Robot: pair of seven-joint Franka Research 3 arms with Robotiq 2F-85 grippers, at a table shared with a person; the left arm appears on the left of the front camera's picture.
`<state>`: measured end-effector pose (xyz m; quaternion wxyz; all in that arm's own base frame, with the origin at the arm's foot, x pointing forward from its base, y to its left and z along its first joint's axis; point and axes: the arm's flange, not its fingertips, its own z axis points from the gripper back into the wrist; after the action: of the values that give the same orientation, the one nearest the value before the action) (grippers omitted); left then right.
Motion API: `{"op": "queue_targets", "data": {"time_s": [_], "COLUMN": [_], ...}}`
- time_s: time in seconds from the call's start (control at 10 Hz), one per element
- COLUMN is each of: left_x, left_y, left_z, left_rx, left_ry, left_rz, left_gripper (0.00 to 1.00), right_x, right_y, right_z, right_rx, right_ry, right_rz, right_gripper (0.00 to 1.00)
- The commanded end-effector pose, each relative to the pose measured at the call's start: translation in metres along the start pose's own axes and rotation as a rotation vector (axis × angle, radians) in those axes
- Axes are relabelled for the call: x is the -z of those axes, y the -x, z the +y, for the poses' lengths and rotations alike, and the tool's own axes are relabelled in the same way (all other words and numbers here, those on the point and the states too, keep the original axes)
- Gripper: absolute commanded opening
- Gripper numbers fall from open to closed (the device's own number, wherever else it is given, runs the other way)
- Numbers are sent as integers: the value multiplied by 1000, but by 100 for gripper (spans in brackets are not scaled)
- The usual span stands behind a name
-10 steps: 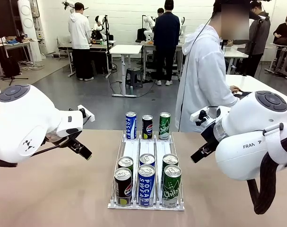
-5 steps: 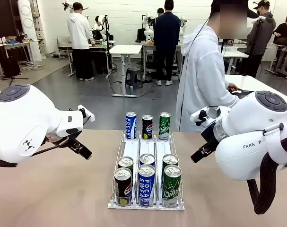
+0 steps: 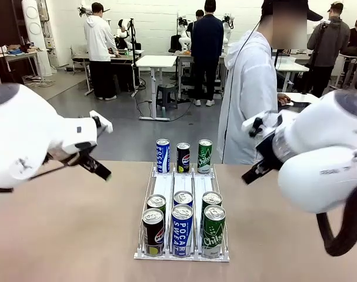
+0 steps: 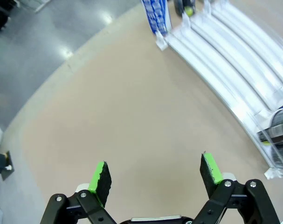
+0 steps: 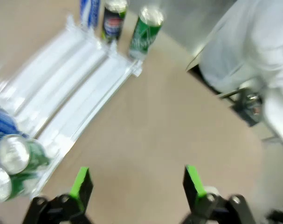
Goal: Retrieve and hand over the desired beverage to the person.
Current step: Pick up a can of the same type that the person held from the Automatic Can Dispenser.
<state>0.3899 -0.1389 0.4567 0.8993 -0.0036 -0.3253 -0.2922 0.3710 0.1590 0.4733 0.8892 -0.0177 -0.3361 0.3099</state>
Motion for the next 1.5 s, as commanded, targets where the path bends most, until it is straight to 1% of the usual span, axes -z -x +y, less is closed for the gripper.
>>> {"op": "queue_targets", "data": {"time_s": [0.0, 0.1, 0.2, 0.3, 0.4, 0.5, 0.7, 0.8, 0.9, 1.0, 1.1, 1.2, 1.3, 1.4], "left_x": [-88, -112, -141, -164, -180, -159, -159, -159, -169, -183, -192, -197, -199, -199], "left_y": [-6, -17, -20, -21, -16, -20, -20, -20, -18, -24, -22, -24, -20, -21], "left_z": [5, 9, 11, 12, 13, 11, 11, 11, 12, 49, 87, 126, 152, 183], "left_rx": [71, 70, 65, 41, 28, 39, 39, 39, 34, 54, 67, 71, 74, 94], "left_ry": [-43, -57, -82, -94, -97, -63, -63, -63, -64, 105, 242, 326, 394, 477], "left_rz": [8, 7, 12, -1, -21, -22, -22, -22, -11, 35, 71, 65, 76, 113], "left_gripper": [100, 100, 100, 100, 100, 100, 100, 100, 100, 100, 100, 100, 100, 100], "right_x": [-100, -127, -147, -159, -160, -180, -180, -183, -177, -180, -183, -177, -170, -169], "right_y": [-40, -58, -74, -82, -82, -64, -64, -76, -53, -34, -13, 11, 30, 44], "right_z": [-12, -19, -18, -22, -24, -21, -21, -24, -68, -103, -129, -168, -196, -210], "right_rx": [12, 10, 18, 27, 37, 16, 16, 19, 48, 87, 121, 227, 323, 365], "right_ry": [33, 57, 58, 64, 64, 43, 43, 38, -334, -497, -589, -646, -672, -653], "right_rz": [63, 106, 129, 148, 163, 87, 87, 115, 105, 78, 72, 41, 22, -12], "right_gripper": [100, 100, 100, 100, 100, 100, 100, 100, 100, 100, 100, 100, 100, 100]}}
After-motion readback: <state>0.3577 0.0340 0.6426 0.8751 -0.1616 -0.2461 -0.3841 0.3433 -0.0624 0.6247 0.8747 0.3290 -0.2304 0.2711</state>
